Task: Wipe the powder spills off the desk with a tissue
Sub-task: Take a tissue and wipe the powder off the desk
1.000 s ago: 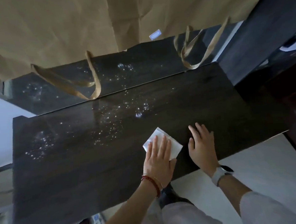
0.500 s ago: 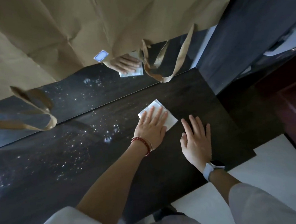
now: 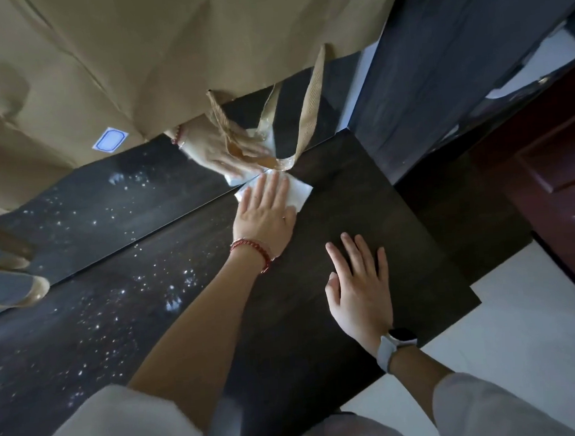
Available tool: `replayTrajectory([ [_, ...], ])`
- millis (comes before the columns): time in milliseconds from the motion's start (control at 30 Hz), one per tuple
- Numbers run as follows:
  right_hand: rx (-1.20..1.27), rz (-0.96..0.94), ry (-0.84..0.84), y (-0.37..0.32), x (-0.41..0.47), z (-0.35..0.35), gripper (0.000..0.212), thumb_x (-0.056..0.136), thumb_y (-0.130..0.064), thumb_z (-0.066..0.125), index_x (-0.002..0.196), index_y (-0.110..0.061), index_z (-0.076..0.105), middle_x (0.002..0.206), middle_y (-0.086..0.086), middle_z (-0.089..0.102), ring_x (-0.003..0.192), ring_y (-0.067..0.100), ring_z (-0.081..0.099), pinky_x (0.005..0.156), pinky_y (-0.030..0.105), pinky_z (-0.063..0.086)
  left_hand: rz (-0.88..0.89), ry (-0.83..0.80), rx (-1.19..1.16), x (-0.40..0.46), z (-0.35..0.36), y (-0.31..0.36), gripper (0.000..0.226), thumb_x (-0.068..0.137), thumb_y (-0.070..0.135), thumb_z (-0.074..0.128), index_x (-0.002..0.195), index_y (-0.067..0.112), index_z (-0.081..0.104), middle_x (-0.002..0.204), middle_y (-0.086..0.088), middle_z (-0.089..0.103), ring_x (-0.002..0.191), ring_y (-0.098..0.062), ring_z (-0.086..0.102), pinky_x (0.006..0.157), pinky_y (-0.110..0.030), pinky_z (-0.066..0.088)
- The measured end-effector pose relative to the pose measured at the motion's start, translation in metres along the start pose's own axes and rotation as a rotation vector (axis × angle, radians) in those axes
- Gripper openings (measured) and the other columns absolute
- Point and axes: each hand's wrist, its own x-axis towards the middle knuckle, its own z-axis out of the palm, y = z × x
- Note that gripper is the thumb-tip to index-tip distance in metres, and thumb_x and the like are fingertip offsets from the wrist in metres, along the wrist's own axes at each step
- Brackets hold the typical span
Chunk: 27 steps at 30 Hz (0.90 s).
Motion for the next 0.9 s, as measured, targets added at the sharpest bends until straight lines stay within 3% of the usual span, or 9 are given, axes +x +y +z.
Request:
replayTrajectory([
  [133,0.012,-0.011,0.007,0.001,0.0,0.001,0.053,0.079,-0.024,0.05,0.132,-0.022,0.041,0.141,0.011,0.045,0.134,0.029,0.036,0.108,0.053,0.021,-0.157,0.06,-0.029,-0.047,-0.004,-0.035,0.055,0.095,0.031,0.026,0.145,0.017,0.007,0.156,-0.003,0.004,0.143,-0.018,0.0,0.116,-0.035,-0.001],
  [300,0.015,-0.007,0.006,0.001,0.0,0.001,0.053,0.08,-0.026,0.047,0.132,-0.022,0.04,0.141,0.011,0.045,0.134,0.03,0.037,0.108,0.053,0.021,-0.285,0.005,-0.053,-0.055,-0.006,-0.04,0.053,0.095,0.03,0.024,0.145,0.024,0.006,0.157,-0.002,-0.002,0.143,-0.022,-0.004,0.116,-0.041,0.001],
  [500,0.015,0.009,0.0,0.001,0.0,0.002,0.048,0.084,-0.027,0.038,0.132,-0.024,0.041,0.142,0.008,0.045,0.135,0.028,0.035,0.11,0.051,0.02,-0.071,-0.084,0.023,-0.007,0.001,0.018,0.051,0.096,0.035,0.023,0.144,0.034,0.004,0.156,-0.001,-0.005,0.142,-0.029,-0.01,0.114,-0.048,-0.001],
  [633,0.034,-0.001,0.015,0.002,0.001,0.002,0.05,0.081,-0.024,0.047,0.13,-0.022,0.043,0.141,0.01,0.046,0.133,0.029,0.037,0.109,0.053,0.023,-0.029,-0.087,0.029,-0.007,0.008,0.027,0.052,0.096,0.036,0.019,0.144,0.033,-0.001,0.156,-0.002,-0.008,0.142,-0.027,-0.011,0.115,-0.045,-0.003],
  [800,0.059,-0.008,0.013,0.002,0.001,-0.002,0.048,0.082,-0.022,0.049,0.13,-0.02,0.044,0.14,0.013,0.046,0.133,0.032,0.037,0.108,0.056,0.025,-0.234,-0.059,-0.036,-0.052,0.004,-0.034,0.052,0.096,0.035,0.018,0.144,0.034,-0.002,0.156,-0.002,-0.011,0.142,-0.021,-0.014,0.114,-0.039,-0.009],
  [900,0.058,-0.011,-0.001,-0.001,-0.001,-0.005,0.048,0.083,-0.018,0.049,0.13,-0.016,0.045,0.14,0.016,0.045,0.133,0.035,0.037,0.107,0.059,0.025,-0.394,-0.054,-0.075,-0.093,-0.004,-0.087,0.051,0.095,0.034,0.018,0.143,0.036,-0.001,0.156,-0.001,-0.011,0.142,-0.022,-0.014,0.115,-0.041,-0.004],
])
